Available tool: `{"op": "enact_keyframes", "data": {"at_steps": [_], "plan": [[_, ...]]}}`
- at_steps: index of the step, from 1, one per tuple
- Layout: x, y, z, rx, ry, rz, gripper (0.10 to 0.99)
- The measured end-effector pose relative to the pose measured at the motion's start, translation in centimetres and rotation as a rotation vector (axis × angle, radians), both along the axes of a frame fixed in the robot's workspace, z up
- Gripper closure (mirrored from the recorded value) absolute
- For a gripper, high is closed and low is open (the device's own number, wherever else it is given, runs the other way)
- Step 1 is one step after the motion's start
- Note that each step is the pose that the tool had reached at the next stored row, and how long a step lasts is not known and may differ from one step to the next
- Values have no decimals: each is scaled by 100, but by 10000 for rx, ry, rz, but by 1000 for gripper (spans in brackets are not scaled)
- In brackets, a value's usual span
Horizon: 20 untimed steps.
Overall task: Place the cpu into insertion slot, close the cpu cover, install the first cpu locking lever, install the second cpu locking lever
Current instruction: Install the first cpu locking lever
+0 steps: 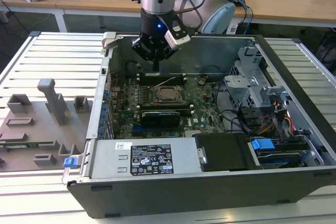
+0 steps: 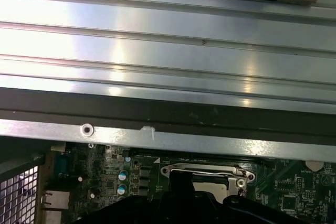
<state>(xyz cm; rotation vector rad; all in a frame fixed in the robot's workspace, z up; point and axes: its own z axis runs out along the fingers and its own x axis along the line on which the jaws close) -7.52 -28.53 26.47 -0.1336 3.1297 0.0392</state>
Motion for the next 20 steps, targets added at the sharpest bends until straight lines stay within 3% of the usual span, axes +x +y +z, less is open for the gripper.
{"op": "enact_keyframes", "data": {"at_steps": [20], "plan": [[-1, -4, -198, 30, 0, 1, 980]]}}
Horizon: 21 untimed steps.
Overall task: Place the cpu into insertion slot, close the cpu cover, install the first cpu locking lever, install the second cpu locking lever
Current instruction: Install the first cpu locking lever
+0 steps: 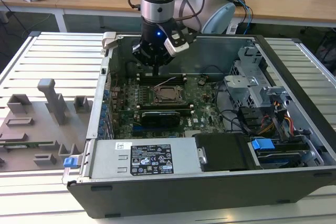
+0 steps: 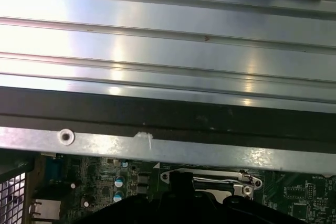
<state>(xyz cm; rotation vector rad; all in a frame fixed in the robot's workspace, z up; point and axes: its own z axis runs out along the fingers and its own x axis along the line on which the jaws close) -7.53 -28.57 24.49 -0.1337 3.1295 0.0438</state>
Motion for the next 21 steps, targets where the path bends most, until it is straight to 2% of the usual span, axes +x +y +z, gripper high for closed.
{"op": "enact_keyframes", "data": {"at_steps": [9, 12, 21], "plan": [[13, 0, -152, 21, 4, 0, 980], [50, 0, -198, 113, 12, 0, 980], [150, 0, -258, 122, 37, 0, 980]]}}
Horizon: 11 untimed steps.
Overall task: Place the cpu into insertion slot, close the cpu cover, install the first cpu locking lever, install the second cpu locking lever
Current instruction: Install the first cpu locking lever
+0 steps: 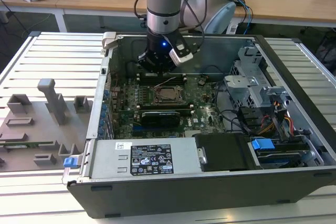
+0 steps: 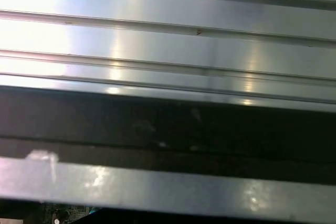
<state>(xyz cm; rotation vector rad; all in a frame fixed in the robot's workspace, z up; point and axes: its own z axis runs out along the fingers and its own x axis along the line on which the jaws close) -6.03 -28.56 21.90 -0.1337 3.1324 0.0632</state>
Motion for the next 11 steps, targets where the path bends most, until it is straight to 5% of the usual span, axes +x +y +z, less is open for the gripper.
{"op": "enact_keyframes", "data": {"at_steps": [11], "plan": [[169, 2, -66, 1, 36, 0, 980]]}}
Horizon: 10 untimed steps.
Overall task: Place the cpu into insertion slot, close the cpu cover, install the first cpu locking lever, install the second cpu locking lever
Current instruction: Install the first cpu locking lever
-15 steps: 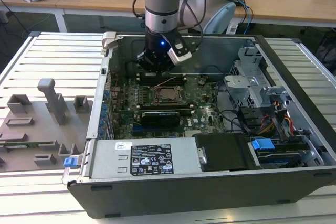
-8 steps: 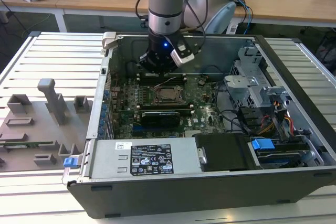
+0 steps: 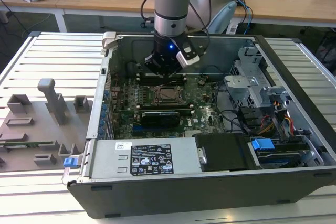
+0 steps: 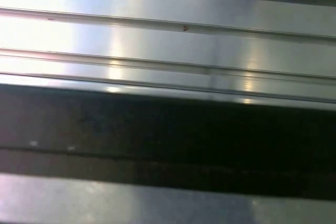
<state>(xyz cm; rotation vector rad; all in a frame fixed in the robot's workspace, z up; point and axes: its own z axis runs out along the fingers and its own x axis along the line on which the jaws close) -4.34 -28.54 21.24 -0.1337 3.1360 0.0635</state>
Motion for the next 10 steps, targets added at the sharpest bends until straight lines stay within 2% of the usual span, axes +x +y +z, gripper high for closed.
{"op": "enact_keyframes", "data": {"at_steps": [10], "plan": [[184, 0, -64, 0, 42, 0, 980]]}}
